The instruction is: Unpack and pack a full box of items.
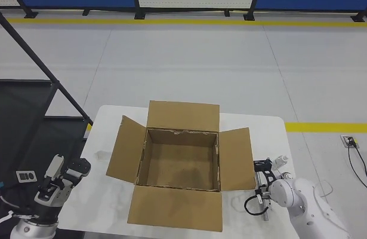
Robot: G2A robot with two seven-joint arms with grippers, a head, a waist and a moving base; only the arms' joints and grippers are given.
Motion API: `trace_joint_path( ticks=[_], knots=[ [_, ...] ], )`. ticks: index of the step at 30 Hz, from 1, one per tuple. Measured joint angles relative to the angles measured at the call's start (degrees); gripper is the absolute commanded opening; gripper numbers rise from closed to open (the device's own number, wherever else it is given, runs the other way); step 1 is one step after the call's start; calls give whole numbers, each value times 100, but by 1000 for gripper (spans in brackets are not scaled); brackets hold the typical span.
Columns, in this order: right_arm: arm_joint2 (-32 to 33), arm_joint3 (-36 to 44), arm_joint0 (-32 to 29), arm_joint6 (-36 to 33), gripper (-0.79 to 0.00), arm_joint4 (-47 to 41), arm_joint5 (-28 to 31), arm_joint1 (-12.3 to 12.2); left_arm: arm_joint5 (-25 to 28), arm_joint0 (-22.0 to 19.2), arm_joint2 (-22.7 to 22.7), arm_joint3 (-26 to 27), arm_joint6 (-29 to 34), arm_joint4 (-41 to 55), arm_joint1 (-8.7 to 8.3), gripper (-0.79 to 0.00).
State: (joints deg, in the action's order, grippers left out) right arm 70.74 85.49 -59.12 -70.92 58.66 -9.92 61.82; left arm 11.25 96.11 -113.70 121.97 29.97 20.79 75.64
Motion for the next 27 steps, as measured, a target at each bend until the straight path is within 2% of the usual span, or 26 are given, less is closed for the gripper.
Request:
trace_joint_path(
  ticks=[1, 7, 11, 21, 27],
  knots=[
    [-4, -15, 13, -5, -785, -3, 0, 3, 0, 0, 0, 0, 0, 0, 0, 0],
    [103, -27, 45, -18, -785, -127, 71, 1, 0, 0, 0, 0, 0, 0, 0, 0],
    [475, 273, -103, 68, -785, -339, 138, -53, 0, 0, 0, 0, 0, 0, 0, 0],
    [2354, 2543, -1085, 209, -785, -1091, 208, -259, 0, 0, 0, 0, 0, 0, 0, 0],
    [3040, 3959, -1388, 467, -785, -1625, 288, -286, 0, 0, 0, 0, 0, 0, 0, 0]
  ],
)
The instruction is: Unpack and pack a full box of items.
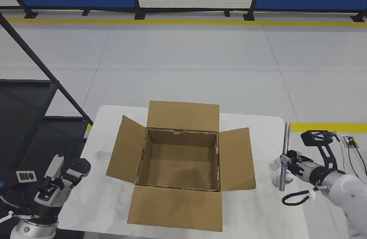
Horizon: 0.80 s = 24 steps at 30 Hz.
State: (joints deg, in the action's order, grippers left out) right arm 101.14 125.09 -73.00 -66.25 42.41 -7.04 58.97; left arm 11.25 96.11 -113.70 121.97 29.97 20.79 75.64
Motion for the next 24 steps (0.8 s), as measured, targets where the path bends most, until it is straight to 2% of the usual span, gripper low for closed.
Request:
trace_joint_path(
  ticks=[4, 7, 13, 17, 21, 24],
  knots=[
    [-324, 662, 234, -183, -785, -49, 91, -21, 0, 0, 0, 0, 0, 0, 0, 0],
    [-951, 842, 681, -383, -785, 181, 75, -29, 0, 0, 0, 0, 0, 0, 0, 0],
    [-2911, 234, 2317, -851, -785, 635, -188, 115, 0, 0, 0, 0, 0, 0, 0, 0],
    [-4375, -596, 3637, -1049, -785, 782, -529, 391, 0, 0, 0, 0, 0, 0, 0, 0],
    [-5844, -1660, 4918, -1077, -785, 647, -824, 849, 0, 0, 0, 0, 0, 0, 0, 0],
    [-6719, -2452, 5581, -978, -785, 450, -932, 1230, 0, 0, 0, 0, 0, 0, 0, 0]
  ],
)
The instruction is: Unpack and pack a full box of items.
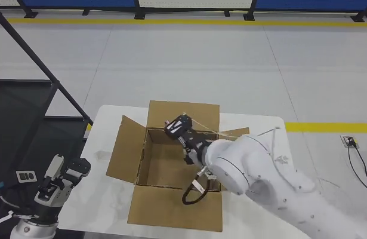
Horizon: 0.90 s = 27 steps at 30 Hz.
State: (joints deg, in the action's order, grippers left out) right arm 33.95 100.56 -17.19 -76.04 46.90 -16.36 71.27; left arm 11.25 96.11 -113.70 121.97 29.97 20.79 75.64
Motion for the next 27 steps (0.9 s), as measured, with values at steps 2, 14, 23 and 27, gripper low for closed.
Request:
trace_joint_path(
  ticks=[2, 14, 23, 27],
  knots=[
    [-431, -448, 283, 98, -785, -128, -30, 237, 0, 0, 0, 0, 0, 0, 0, 0],
    [-1798, -3037, 921, 809, -785, -348, -205, 1646, 0, 0, 0, 0, 0, 0, 0, 0],
    [-1656, -3204, 975, 719, -785, -654, -110, 1764, 0, 0, 0, 0, 0, 0, 0, 0],
    [-1656, -3204, 975, 720, -785, -655, -110, 1764, 0, 0, 0, 0, 0, 0, 0, 0]
  ],
)
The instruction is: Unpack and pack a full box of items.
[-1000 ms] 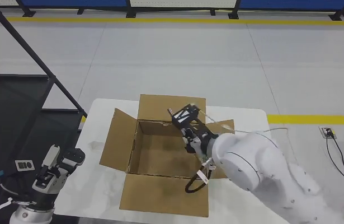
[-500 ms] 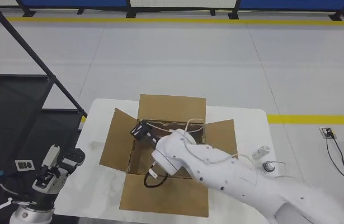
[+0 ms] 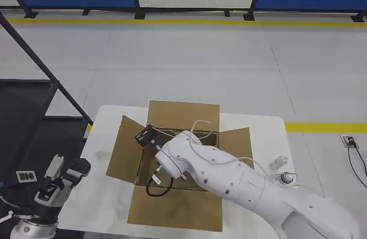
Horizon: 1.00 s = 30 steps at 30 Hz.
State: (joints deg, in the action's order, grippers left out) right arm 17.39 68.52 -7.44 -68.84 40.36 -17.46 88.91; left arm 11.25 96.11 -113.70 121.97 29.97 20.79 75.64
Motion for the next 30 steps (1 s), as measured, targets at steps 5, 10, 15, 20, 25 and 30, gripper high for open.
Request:
trace_joint_path(
  ticks=[5, 10, 15, 20, 25, 30],
  knots=[
    [140, -84, -237, 331, -785, 62, 12, -62, 0, 0, 0, 0, 0, 0, 0, 0],
    [361, -572, -444, 531, -785, 47, 419, -117, 0, 0, 0, 0, 0, 0, 0, 0],
    [363, -1323, -467, 606, -785, -53, 1018, 13, 0, 0, 0, 0, 0, 0, 0, 0],
    [161, -2003, -468, 767, -785, 109, 1384, 252, 0, 0, 0, 0, 0, 0, 0, 0],
    [-97, -2745, -483, 1110, -785, 376, 1629, 613, 0, 0, 0, 0, 0, 0, 0, 0],
    [-114, -3499, -414, 1265, -628, 266, 2029, 941, 0, 0, 0, 0, 0, 0, 0, 0]
  ],
)
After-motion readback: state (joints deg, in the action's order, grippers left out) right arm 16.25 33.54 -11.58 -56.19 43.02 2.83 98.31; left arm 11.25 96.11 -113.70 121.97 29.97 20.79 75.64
